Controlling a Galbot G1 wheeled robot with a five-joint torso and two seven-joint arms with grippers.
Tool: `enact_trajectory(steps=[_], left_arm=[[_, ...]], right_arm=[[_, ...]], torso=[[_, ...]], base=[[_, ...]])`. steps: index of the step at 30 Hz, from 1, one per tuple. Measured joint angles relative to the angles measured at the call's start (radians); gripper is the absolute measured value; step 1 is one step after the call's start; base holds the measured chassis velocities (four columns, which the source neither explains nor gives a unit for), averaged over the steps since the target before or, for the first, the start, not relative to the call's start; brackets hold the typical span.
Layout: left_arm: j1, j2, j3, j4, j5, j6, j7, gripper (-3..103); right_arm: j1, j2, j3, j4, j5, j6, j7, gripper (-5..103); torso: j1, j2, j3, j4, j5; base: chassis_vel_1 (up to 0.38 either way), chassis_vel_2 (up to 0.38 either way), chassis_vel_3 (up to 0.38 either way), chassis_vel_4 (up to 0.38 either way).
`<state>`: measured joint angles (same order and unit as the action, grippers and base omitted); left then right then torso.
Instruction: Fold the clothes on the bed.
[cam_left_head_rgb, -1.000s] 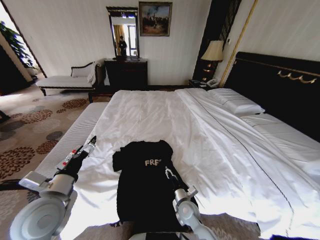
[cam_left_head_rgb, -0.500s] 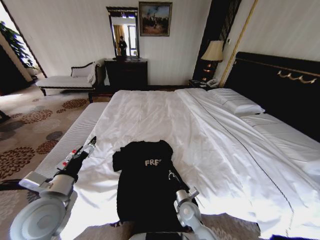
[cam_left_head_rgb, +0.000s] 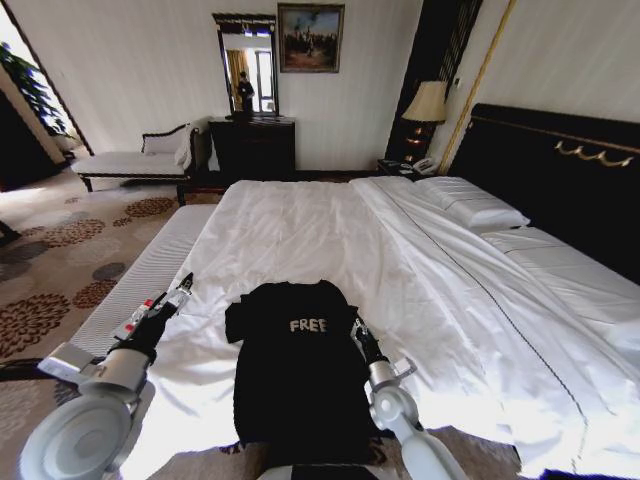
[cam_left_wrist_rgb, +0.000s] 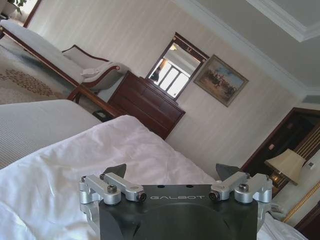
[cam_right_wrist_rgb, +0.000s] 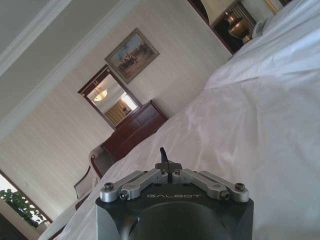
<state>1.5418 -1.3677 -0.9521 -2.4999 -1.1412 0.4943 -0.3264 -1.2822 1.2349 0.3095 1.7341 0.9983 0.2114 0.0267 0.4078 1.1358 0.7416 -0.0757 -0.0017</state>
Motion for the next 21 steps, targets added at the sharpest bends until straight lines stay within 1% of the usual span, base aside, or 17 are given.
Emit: enact_trajectory(steps=[1,5,6,8,10,17,21], left_arm=[[0.000,0.000,0.000,0.000,0.000,0.000,0.000,100],[0.001,-0.003,0.003,0.000,0.000,0.000,-0.001,100],[0.001,-0.003,0.003,0.000,0.000,0.000,-0.001,100],[0.002,-0.005,0.004,0.000,0.000,0.000,-0.001,100],[0.005,-0.006,0.004,0.000,0.000,0.000,-0.001,100],[0.010,-0.013,-0.001,0.000,0.000,-0.002,-0.003,100],[0.012,-0.019,-0.001,0.000,0.002,-0.002,-0.003,100]], right_arm=[[0.000,0.000,0.000,0.000,0.000,0.000,0.000,0],[0.098,-0.098,0.014,-0.078,0.026,-0.018,-0.012,0],[0.098,-0.098,0.014,-0.078,0.026,-0.018,-0.012,0],[0.135,-0.139,0.009,-0.113,0.043,-0.028,-0.007,0],[0.153,-0.161,0.007,-0.131,0.046,-0.033,-0.001,0],[0.147,-0.171,0.033,-0.125,0.041,-0.044,0.020,0],[0.125,-0.169,0.062,-0.132,0.036,-0.045,0.023,0]], torso=[[0.000,0.000,0.000,0.0000,0.0000],[0.000,0.000,0.000,0.0003,0.0002],[0.000,0.000,0.000,0.0003,0.0002],[0.000,0.000,0.000,0.0000,0.0001],[0.000,0.000,0.000,0.0001,0.0002],[0.000,0.000,0.000,0.0002,-0.0001],[0.000,0.000,0.000,-0.0002,0.0000]], base=[[0.000,0.000,0.000,0.000],[0.000,0.000,0.000,0.000],[0.000,0.000,0.000,0.000],[0.000,0.000,0.000,0.000],[0.000,0.000,0.000,0.000],[0.000,0.000,0.000,0.000],[0.000,0.000,0.000,0.000]])
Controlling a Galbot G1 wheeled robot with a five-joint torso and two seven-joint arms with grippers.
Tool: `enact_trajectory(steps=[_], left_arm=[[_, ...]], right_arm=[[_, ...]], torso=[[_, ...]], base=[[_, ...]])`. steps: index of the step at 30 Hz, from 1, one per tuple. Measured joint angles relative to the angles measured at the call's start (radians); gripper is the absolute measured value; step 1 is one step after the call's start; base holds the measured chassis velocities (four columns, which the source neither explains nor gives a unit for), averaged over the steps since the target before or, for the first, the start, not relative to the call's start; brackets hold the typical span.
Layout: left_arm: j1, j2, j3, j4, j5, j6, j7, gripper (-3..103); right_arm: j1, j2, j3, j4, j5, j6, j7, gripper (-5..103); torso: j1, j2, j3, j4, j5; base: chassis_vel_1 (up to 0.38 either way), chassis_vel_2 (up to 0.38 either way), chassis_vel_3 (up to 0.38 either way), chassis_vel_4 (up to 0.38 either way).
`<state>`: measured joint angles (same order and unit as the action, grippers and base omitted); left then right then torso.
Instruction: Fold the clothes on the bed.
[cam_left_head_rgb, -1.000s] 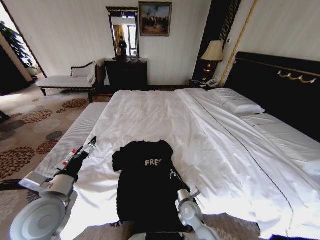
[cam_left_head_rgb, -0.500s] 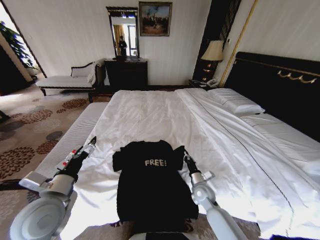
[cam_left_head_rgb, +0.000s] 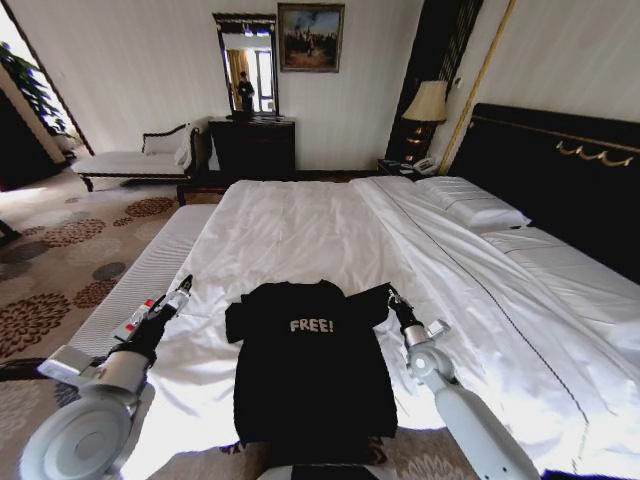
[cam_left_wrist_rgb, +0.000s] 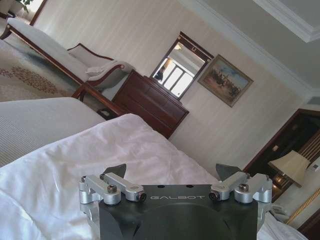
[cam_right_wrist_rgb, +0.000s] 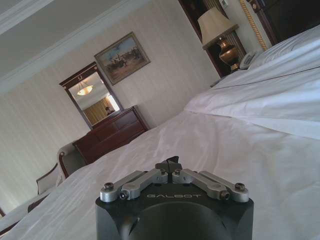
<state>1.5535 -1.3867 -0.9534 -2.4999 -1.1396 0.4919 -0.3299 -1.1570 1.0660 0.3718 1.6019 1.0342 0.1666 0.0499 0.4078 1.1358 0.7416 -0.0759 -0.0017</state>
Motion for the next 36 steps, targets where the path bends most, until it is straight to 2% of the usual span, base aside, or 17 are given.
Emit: enact_trajectory(steps=[5,10,14,17,21,25,31,33,36], left_arm=[[0.001,-0.004,0.004,0.000,0.004,0.000,-0.001,100],[0.003,-0.006,0.006,0.000,0.009,0.000,-0.001,100],[0.006,-0.007,0.006,0.000,0.013,0.000,-0.001,100],[0.007,-0.013,0.010,0.000,0.015,-0.001,-0.001,100],[0.007,-0.016,0.013,0.000,0.015,-0.001,-0.001,100],[0.005,-0.015,0.013,0.000,0.013,-0.001,-0.001,100],[0.001,-0.013,0.014,0.000,0.008,0.000,-0.003,100],[0.001,-0.012,0.014,0.000,0.008,0.001,-0.003,100],[0.003,-0.009,0.012,0.000,0.007,0.001,-0.003,100]], right_arm=[[-0.002,0.001,0.014,-0.045,-0.006,0.000,0.016,0],[0.006,0.008,0.015,-0.081,-0.007,-0.011,0.069,0],[0.012,0.010,0.017,-0.101,-0.019,-0.033,0.120,0],[0.014,0.009,0.017,-0.104,-0.041,-0.084,0.197,0],[0.014,0.008,0.025,-0.093,-0.045,-0.100,0.225,0],[0.006,0.000,0.034,-0.061,-0.055,-0.103,0.227,0],[0.014,-0.007,0.018,-0.056,-0.127,-0.096,0.209,0],[0.020,-0.004,0.013,-0.063,-0.135,-0.092,0.208,-3],[0.015,0.009,0.013,-0.060,-0.164,-0.072,0.200,13]], torso=[[0.000,0.000,0.000,0.0002,0.0000],[0.000,0.000,0.000,0.0004,0.0001],[0.000,0.000,0.000,0.0003,0.0000],[0.000,0.000,0.000,0.0003,0.0000],[0.000,0.000,0.000,0.0003,0.0000],[0.000,0.000,0.000,0.0001,-0.0002],[0.000,0.000,0.000,0.0003,0.0000],[0.000,0.000,0.000,0.0004,-0.0001],[0.000,0.000,0.000,0.0004,0.0000]], base=[[0.000,0.000,0.000,0.000],[0.000,0.000,0.000,0.000],[0.000,0.000,0.000,0.000],[0.000,0.000,0.000,0.000],[0.000,0.000,0.000,0.000],[0.000,0.000,0.000,0.000],[0.000,0.000,0.000,0.000],[0.000,0.000,0.000,0.000],[0.000,0.000,0.000,0.000]])
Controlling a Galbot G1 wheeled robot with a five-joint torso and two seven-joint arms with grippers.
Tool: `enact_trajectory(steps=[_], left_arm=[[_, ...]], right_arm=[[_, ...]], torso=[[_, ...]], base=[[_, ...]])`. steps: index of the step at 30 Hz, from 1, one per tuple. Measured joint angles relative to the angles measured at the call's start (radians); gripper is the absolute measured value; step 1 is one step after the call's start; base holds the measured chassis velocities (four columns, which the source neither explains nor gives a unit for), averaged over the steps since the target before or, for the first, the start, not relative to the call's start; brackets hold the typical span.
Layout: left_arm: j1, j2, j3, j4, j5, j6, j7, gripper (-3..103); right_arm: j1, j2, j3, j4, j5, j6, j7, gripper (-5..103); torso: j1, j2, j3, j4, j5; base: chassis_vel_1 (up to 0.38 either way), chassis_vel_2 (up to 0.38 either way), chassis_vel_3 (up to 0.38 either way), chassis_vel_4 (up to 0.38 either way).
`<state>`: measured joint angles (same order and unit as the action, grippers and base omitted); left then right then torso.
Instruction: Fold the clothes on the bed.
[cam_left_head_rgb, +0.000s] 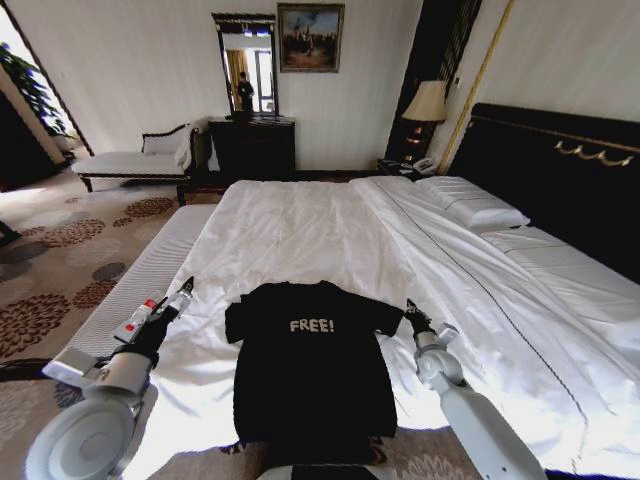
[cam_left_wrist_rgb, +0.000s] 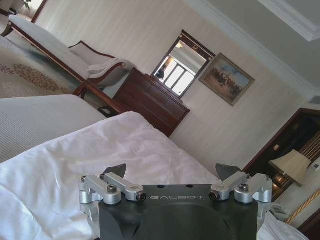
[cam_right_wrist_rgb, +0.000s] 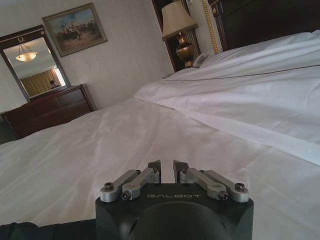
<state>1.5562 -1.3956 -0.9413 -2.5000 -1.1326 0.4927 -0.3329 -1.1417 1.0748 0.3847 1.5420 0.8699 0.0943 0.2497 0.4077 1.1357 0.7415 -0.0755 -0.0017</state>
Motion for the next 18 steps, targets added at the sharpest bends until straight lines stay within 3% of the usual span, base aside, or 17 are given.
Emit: enact_trajectory(steps=[5,7,10,12,14,15,18], left_arm=[[0.000,-0.001,0.000,0.000,0.000,0.000,0.000,100],[0.000,-0.005,0.002,0.000,0.000,0.000,-0.001,100],[0.000,-0.006,0.004,0.000,0.000,0.000,-0.001,100],[-0.005,-0.005,0.004,0.000,0.000,0.000,-0.001,100],[-0.016,0.000,-0.001,0.000,-0.004,0.001,-0.001,100],[-0.016,0.000,-0.001,0.000,-0.004,0.001,-0.001,100],[-0.035,0.018,-0.024,0.000,-0.032,0.003,-0.003,100]], right_arm=[[-0.034,0.012,0.026,0.025,-0.090,0.053,-0.016,24],[-0.071,0.018,0.053,0.052,-0.161,0.091,-0.023,35],[-0.107,0.009,0.067,0.086,-0.180,0.109,-0.044,46],[-0.109,-0.010,0.068,0.100,-0.154,0.107,-0.070,57],[-0.067,-0.042,0.040,0.098,-0.054,0.070,-0.087,62],[-0.067,-0.042,0.040,0.098,-0.054,0.070,-0.087,62],[0.038,-0.083,-0.035,0.051,0.181,-0.048,-0.102,78]], torso=[[0.000,0.000,0.000,-0.0001,-0.0001],[0.000,0.000,0.000,-0.0004,-0.0001],[0.000,0.000,0.000,-0.0007,-0.0001],[0.000,0.000,0.000,-0.0005,-0.0002],[0.000,0.000,0.000,-0.0003,-0.0002],[0.000,0.000,0.000,-0.0003,-0.0002],[0.000,0.000,0.000,0.0001,0.0000]], base=[[0.000,0.000,0.000,0.000],[0.000,0.000,0.000,0.000],[0.000,0.000,0.000,0.000],[0.000,0.000,0.000,0.000],[0.000,0.000,0.000,0.000],[0.000,0.000,0.000,0.000],[0.000,0.000,0.000,0.000]])
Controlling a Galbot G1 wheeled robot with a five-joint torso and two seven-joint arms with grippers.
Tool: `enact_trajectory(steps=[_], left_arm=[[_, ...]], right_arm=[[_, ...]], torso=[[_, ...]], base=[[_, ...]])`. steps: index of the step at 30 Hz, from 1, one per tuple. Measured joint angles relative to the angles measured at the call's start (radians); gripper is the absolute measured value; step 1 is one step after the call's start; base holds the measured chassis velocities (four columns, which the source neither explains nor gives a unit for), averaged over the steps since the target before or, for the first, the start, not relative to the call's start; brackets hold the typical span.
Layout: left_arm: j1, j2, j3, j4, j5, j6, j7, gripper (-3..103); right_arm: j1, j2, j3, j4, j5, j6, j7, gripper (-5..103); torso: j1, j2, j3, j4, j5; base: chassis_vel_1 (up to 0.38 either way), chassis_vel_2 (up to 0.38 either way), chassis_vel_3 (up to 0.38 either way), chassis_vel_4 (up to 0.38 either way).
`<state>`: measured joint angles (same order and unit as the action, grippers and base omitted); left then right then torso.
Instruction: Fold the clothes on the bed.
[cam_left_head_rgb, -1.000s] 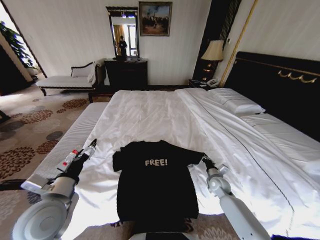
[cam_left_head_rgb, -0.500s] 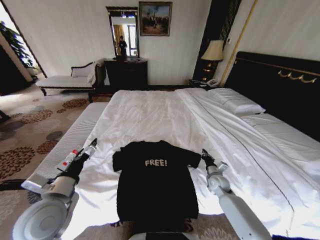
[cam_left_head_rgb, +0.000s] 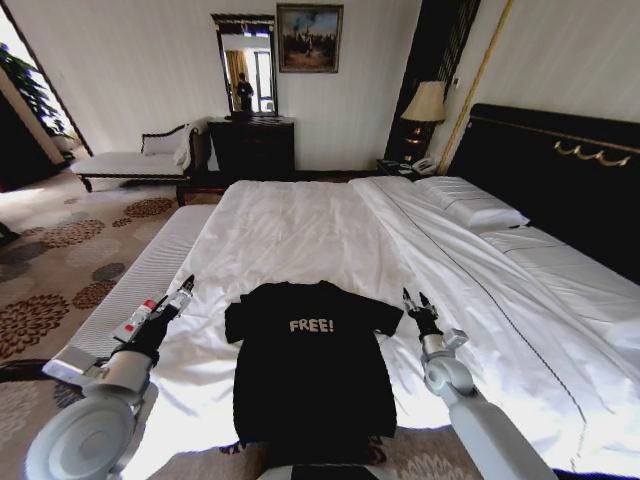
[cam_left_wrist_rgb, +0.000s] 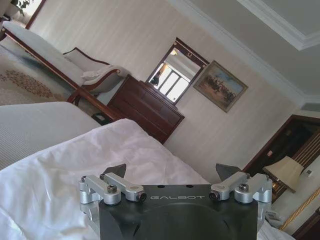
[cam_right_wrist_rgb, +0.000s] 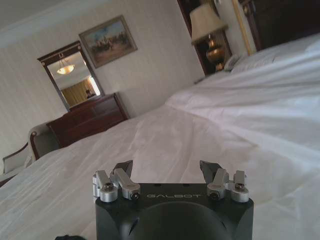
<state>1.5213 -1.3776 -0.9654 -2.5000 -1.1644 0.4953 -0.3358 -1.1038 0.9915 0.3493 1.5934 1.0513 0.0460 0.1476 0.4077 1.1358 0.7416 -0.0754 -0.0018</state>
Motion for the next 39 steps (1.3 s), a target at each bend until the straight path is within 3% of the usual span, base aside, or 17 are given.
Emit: enact_trajectory(steps=[1,2,4,6,9,11,14,16,17,19,22,25,29,32,36,39], left_arm=[[-0.003,0.007,-0.009,0.000,-0.007,0.001,-0.001,100],[-0.003,0.007,-0.009,0.000,-0.007,0.001,-0.001,100],[-0.003,0.016,-0.020,0.000,-0.010,0.002,-0.002,100],[-0.001,0.019,-0.023,0.000,-0.006,0.003,-0.002,100],[-0.005,0.024,-0.024,0.000,0.019,0.009,-0.002,100],[-0.009,0.027,-0.021,0.000,0.037,0.018,-0.002,100],[-0.024,0.033,0.013,0.007,0.066,0.040,-0.013,100],[-0.033,0.030,0.038,0.053,0.073,0.038,-0.017,100],[-0.033,0.030,0.038,0.053,0.073,0.038,-0.017,100],[-0.052,0.019,0.066,0.119,0.070,0.029,-0.018,100],[-0.070,0.006,0.091,0.183,0.059,0.026,-0.018,100],[-0.076,-0.002,0.117,0.260,0.125,0.014,0.000,100],[-0.056,-0.004,0.158,0.419,0.358,-0.061,0.094,100],[-0.048,-0.001,0.167,0.453,0.380,-0.076,0.121,100],[-0.061,0.024,0.196,0.481,0.339,-0.091,0.162,100],[-0.120,0.034,0.232,0.521,0.120,-0.077,0.166,100]], right_arm=[[0.039,-0.007,-0.027,-0.026,0.069,-0.045,-0.006,78],[0.039,-0.007,-0.027,-0.026,0.069,-0.045,-0.006,78],[0.100,-0.008,-0.077,-0.069,0.135,-0.102,-0.013,89],[0.124,0.002,-0.102,-0.071,0.140,-0.120,-0.020,97],[0.126,0.019,-0.115,-0.042,0.123,-0.127,-0.024,100],[0.118,0.033,-0.117,-0.022,0.087,-0.122,-0.026,100],[0.058,0.104,-0.079,0.038,-0.080,-0.041,-0.046,100],[0.020,0.147,-0.030,0.055,-0.176,0.003,-0.050,100],[0.020,0.147,-0.030,0.055,-0.176,0.003,-0.050,100],[-0.029,0.195,0.037,0.057,-0.302,0.045,-0.051,100],[-0.088,0.231,0.096,0.059,-0.359,0.070,-0.042,100],[-0.144,0.258,0.135,0.066,-0.358,0.087,-0.028,100],[-0.230,0.306,0.191,0.066,-0.353,0.110,-0.013,100],[-0.255,0.323,0.204,0.069,-0.323,0.111,0.005,100],[-0.271,0.339,0.219,0.067,-0.301,0.111,0.028,100],[-0.274,0.347,0.222,0.071,-0.292,0.107,0.054,100]], torso=[[0.000,0.000,0.000,0.0001,0.0000],[0.000,0.000,0.000,0.0001,0.0000],[0.000,0.000,0.000,0.0002,0.0000],[0.000,0.000,0.000,0.0002,0.0001],[0.000,0.000,0.000,-0.0003,-0.0001],[0.000,0.000,0.000,-0.0002,-0.0002],[0.000,0.000,0.000,-0.0003,0.0001],[0.000,0.000,0.000,-0.0002,0.0000],[0.000,0.000,0.000,-0.0002,0.0000],[0.000,0.000,0.000,-0.0005,-0.0004],[0.000,0.000,0.000,-0.0007,-0.0002],[0.000,0.000,0.000,-0.0007,0.0002],[0.000,0.000,0.000,-0.0002,-0.0003],[0.000,0.000,0.000,0.0000,-0.0003],[0.000,0.000,0.000,0.0000,0.0000],[0.000,0.000,0.000,-0.0005,0.0001]], base=[[0.000,0.000,0.000,0.000],[0.000,0.000,0.000,0.000],[0.000,0.000,0.000,0.000],[0.000,0.000,0.000,0.000],[0.000,0.000,0.000,0.000],[0.000,0.000,0.000,0.000],[0.000,0.000,0.000,0.000],[0.000,0.000,0.000,0.000],[0.000,0.000,0.000,0.000],[0.000,0.000,0.000,0.000],[0.000,0.000,0.000,0.000],[0.000,0.000,0.000,0.000],[0.000,0.000,0.000,0.000],[0.000,0.000,0.000,0.000],[0.000,0.000,0.000,0.000],[0.000,0.000,0.000,0.000]])
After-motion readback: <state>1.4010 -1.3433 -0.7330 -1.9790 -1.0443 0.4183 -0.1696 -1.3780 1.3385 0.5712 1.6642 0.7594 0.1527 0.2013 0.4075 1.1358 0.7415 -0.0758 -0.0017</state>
